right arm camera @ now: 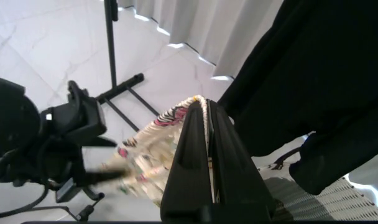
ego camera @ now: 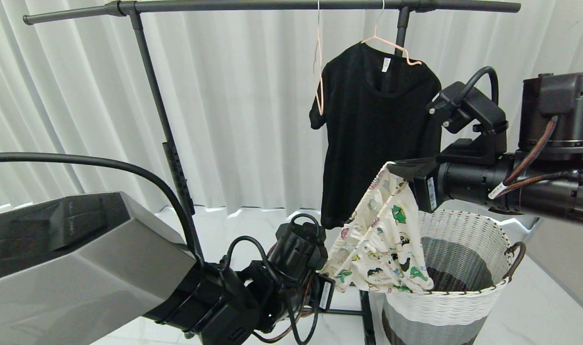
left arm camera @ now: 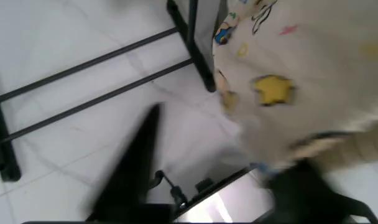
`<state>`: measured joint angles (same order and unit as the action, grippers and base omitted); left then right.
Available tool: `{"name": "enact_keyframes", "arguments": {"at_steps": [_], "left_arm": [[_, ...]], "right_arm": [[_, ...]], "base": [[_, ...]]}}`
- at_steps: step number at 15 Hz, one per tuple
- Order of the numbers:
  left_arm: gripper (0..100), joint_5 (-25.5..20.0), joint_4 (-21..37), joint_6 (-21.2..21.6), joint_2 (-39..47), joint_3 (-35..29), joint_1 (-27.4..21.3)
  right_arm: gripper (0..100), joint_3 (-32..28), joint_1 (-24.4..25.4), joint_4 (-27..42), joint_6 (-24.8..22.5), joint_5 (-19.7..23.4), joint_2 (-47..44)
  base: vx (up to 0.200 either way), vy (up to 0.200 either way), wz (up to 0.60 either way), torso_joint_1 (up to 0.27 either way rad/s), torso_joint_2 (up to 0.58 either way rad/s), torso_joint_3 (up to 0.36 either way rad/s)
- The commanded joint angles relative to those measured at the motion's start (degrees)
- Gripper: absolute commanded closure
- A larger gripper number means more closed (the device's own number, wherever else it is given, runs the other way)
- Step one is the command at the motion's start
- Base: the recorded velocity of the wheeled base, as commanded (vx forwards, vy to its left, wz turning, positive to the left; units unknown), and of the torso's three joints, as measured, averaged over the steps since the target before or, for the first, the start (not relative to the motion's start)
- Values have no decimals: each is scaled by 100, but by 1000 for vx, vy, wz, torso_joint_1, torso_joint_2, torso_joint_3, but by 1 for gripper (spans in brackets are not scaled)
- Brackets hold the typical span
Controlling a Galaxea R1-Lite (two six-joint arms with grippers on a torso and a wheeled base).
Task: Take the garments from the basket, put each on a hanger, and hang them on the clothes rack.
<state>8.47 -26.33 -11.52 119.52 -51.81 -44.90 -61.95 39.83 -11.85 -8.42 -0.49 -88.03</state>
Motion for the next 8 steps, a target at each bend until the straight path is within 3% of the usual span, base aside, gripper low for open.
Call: {"name": "enact_keyframes", "arguments": {"at_steps": [1,4,8], "left_arm": [[100,207,5,18,-587,294,-1],[100,84,181,115,-1844,558,341],[100,-408,2501,379,-3558,-172,684]], "right_arm": [[100,8,-28,-10,7,-4,-74],[100,-45,-28,7,69,-4,-180],[100,-36,-19,306,69,-4,102]], "base": [[0,0,0,0,0,0],[0,0,0,0,0,0],[0,0,0,0,0,0]]}}
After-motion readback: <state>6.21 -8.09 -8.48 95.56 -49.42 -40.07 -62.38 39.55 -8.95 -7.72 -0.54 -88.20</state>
